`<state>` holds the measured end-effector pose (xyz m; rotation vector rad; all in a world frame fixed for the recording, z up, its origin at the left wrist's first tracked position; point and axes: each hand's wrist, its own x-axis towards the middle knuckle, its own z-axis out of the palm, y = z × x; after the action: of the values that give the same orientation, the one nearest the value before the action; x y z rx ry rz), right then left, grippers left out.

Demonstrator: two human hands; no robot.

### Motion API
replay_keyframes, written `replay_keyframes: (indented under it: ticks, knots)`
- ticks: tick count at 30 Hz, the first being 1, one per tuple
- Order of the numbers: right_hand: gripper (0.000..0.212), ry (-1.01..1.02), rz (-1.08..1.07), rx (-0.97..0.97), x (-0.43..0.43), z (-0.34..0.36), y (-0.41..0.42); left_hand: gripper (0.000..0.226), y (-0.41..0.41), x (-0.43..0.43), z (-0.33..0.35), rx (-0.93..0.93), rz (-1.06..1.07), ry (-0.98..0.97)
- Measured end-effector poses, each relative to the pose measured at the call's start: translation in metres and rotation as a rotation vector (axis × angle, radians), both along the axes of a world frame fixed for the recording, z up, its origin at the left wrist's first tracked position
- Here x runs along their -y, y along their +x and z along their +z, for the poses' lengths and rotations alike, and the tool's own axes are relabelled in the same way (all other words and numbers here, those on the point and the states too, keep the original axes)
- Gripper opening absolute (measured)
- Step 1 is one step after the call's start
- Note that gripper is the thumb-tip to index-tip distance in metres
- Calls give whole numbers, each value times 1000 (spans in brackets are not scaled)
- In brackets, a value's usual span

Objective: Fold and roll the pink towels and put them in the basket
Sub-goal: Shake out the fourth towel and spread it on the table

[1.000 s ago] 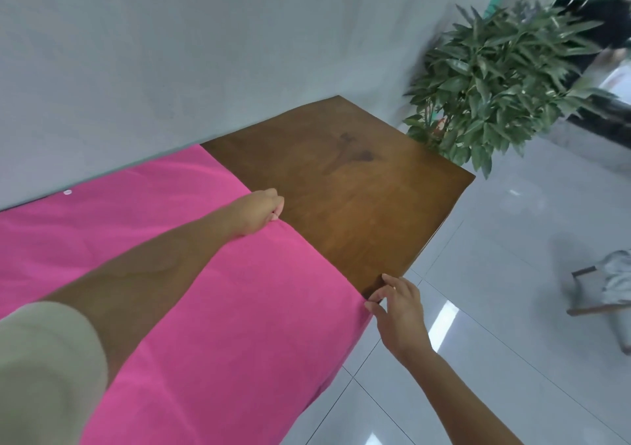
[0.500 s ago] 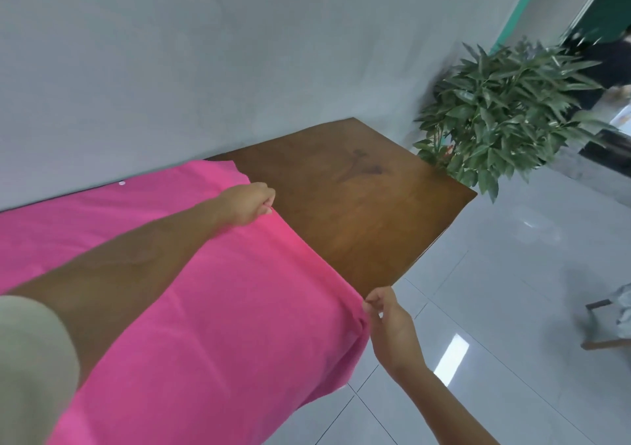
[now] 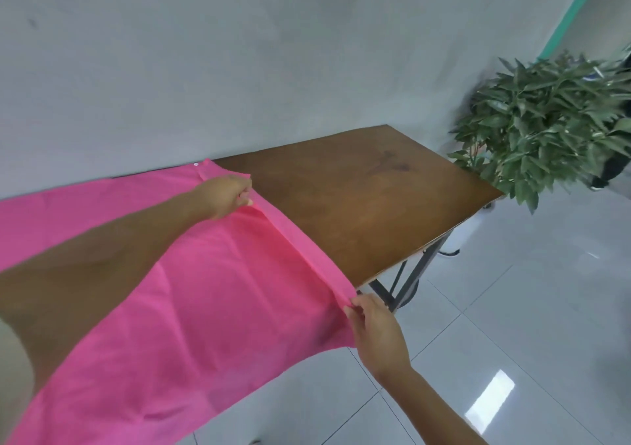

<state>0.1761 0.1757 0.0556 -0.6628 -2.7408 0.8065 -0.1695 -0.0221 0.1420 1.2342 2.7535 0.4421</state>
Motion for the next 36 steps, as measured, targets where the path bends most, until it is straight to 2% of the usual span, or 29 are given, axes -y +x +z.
replay_keyframes:
  ticks: [6, 10, 15, 23, 30, 36]
  knots:
    - [27, -15, 45, -42, 43, -11, 20, 35, 39, 71, 0, -34, 90, -32]
    - [33, -53, 56, -83, 70, -19, 27, 27, 59, 113, -5, -51, 150, -43]
    - [32, -108, 60, -76, 102, -21, 39, 35, 61, 148, -8, -58, 146, -61]
    - [22, -202, -84, -59, 151, -26, 51, 27, 39, 169, -19, -77, 23, -27]
    - [26, -199, -231, -54, 213, -31, 46, 29, 18, 199, -32, -23, -97, -10]
    - [25, -203, -330, -73, 264, -36, 45, 18, -1, 225, -44, -8, -195, -15]
